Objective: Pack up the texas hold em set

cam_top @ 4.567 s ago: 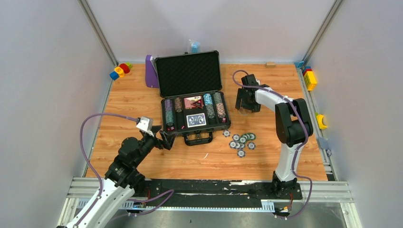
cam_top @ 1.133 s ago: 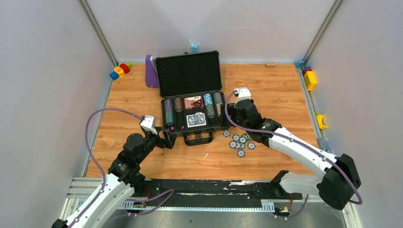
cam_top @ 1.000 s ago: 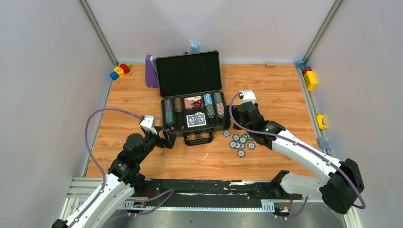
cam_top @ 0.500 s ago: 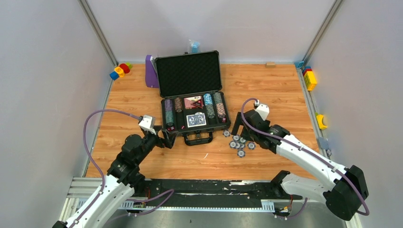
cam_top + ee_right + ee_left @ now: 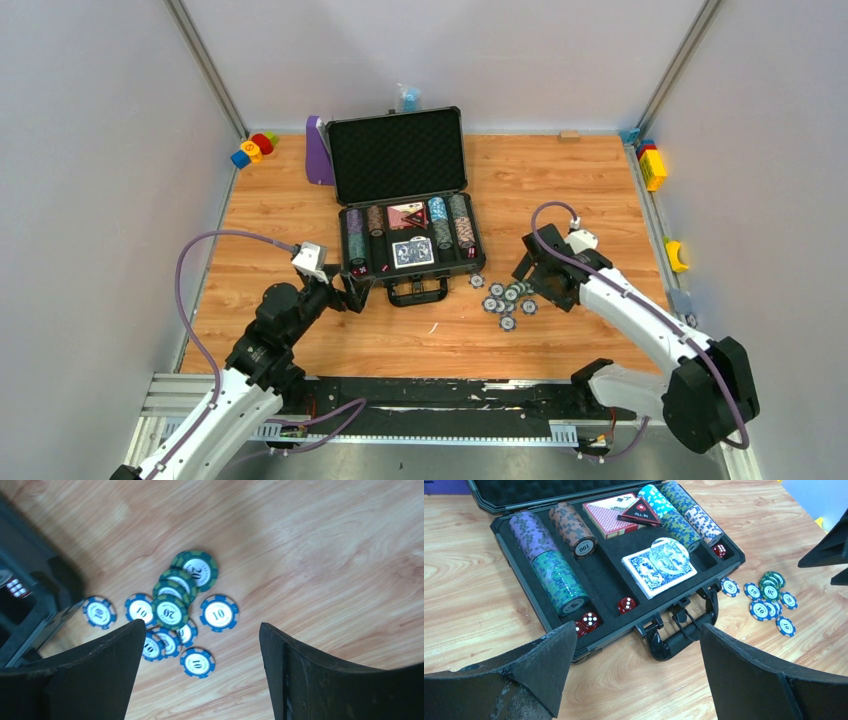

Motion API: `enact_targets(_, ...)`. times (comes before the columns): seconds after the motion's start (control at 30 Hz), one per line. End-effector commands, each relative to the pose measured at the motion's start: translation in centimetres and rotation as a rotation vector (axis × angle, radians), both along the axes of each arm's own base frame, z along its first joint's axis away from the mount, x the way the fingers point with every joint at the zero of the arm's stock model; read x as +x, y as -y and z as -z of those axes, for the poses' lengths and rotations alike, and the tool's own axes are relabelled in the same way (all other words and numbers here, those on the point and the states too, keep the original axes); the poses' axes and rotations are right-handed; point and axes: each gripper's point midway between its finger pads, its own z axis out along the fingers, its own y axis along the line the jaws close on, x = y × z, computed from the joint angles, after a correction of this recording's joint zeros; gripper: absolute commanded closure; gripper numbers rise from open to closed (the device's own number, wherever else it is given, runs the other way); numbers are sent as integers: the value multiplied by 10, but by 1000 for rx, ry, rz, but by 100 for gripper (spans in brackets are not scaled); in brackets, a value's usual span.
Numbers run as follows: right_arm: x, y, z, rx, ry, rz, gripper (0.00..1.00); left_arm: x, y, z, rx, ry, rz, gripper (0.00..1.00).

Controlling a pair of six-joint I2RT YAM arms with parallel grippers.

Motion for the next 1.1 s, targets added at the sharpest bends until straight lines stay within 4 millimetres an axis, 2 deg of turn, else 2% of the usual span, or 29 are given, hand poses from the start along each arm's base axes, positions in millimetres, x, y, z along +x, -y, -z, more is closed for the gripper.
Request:
enact_targets(0.0,10,3,0,-16,-24,31,15,2,0,-9,-14,31,-2,0)
enact_targets(0.4,28,-14,23,-19,-112,18,19,0,0,-8,-17,29,2,0)
enact_targets(0.73,36,-40,34,70,-127,-82,22,0,0,-9,-19,32,2,0)
enact_targets(0.83,37,-43,37,81,-137,-64,28,-1,0,-8,-19,29,2,0)
enact_targets(1.07,39,-44,52,105,-190,12,31,-1,-1,-8,-20,30,-1,0)
